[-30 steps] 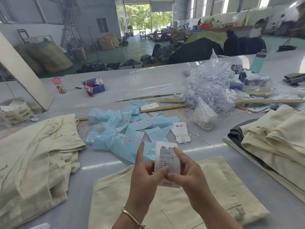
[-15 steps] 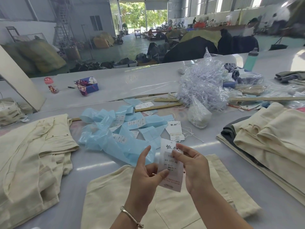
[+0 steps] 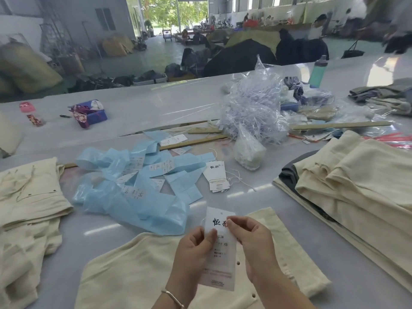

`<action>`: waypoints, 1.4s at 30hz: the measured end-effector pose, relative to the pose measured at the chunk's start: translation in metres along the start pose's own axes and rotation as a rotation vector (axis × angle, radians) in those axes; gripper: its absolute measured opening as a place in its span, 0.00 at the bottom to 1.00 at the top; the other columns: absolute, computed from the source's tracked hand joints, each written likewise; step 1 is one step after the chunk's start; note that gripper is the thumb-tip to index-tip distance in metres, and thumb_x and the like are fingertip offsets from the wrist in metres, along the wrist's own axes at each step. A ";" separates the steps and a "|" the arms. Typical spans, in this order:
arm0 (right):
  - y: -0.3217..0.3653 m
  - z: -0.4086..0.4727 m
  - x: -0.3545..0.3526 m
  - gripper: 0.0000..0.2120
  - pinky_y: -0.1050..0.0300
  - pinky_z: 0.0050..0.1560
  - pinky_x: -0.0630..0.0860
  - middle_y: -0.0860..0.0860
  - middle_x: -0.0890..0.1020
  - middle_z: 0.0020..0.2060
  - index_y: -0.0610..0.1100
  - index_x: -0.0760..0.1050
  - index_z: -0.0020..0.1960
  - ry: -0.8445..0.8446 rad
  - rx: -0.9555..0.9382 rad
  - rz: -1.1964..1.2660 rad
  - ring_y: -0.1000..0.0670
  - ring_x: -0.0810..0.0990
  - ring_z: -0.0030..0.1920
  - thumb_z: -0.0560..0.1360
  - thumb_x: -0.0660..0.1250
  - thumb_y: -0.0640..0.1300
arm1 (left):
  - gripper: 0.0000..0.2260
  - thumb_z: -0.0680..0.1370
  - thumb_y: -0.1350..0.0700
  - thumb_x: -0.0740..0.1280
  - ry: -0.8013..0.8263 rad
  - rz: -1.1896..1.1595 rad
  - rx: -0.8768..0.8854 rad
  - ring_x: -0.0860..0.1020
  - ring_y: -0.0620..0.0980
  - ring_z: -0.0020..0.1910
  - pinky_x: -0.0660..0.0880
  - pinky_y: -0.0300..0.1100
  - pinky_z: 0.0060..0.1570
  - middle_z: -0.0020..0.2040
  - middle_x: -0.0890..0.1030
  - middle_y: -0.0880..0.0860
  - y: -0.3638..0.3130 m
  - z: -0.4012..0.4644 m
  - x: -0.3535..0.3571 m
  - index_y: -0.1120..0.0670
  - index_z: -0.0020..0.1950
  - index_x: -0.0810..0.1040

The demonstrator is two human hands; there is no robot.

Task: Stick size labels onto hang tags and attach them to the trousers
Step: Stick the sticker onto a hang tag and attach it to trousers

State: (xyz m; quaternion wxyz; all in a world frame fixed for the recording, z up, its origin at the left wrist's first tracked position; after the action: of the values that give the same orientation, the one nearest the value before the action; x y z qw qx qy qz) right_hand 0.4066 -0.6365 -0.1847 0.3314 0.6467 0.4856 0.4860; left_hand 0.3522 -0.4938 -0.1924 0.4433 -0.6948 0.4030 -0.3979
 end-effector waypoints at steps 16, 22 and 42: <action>0.030 0.286 -0.020 0.04 0.56 0.41 0.68 0.47 0.81 0.45 0.44 0.76 0.47 -0.151 -0.154 -1.001 0.47 0.76 0.43 0.74 0.68 0.43 | 0.19 0.73 0.51 0.74 -0.507 0.217 -0.097 0.64 0.46 0.24 0.62 0.38 0.28 0.23 0.68 0.51 0.040 0.074 -0.043 0.59 0.26 0.77; 0.007 0.337 0.016 0.15 0.52 0.53 0.74 0.42 0.78 0.57 0.40 0.75 0.57 -0.073 -0.071 -1.296 0.41 0.77 0.58 0.77 0.65 0.49 | 0.20 0.73 0.54 0.74 -0.558 0.226 -0.073 0.65 0.45 0.22 0.63 0.36 0.25 0.22 0.69 0.51 0.038 0.091 -0.048 0.54 0.24 0.69; 0.031 0.139 0.062 0.05 0.61 0.34 0.80 0.40 0.85 0.37 0.35 0.79 0.46 0.448 0.215 -0.156 0.48 0.85 0.34 0.71 0.68 0.30 | 0.05 0.79 0.60 0.66 -0.264 -0.011 0.075 0.78 0.57 0.37 0.74 0.45 0.40 0.40 0.83 0.61 -0.011 0.068 -0.044 0.54 0.49 0.81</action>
State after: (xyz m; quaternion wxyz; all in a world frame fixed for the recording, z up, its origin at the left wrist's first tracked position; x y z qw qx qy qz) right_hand 0.5515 -0.5811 -0.1806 0.1814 0.5149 0.6442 0.5357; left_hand 0.4009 -0.4310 -0.2107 0.5158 -0.7263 0.3224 -0.3201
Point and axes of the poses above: each hand's wrist, its own z-axis towards the middle knuckle, its own x-axis out of the palm, y = z × x, the point moved 9 cm from there along z, towards the middle knuckle
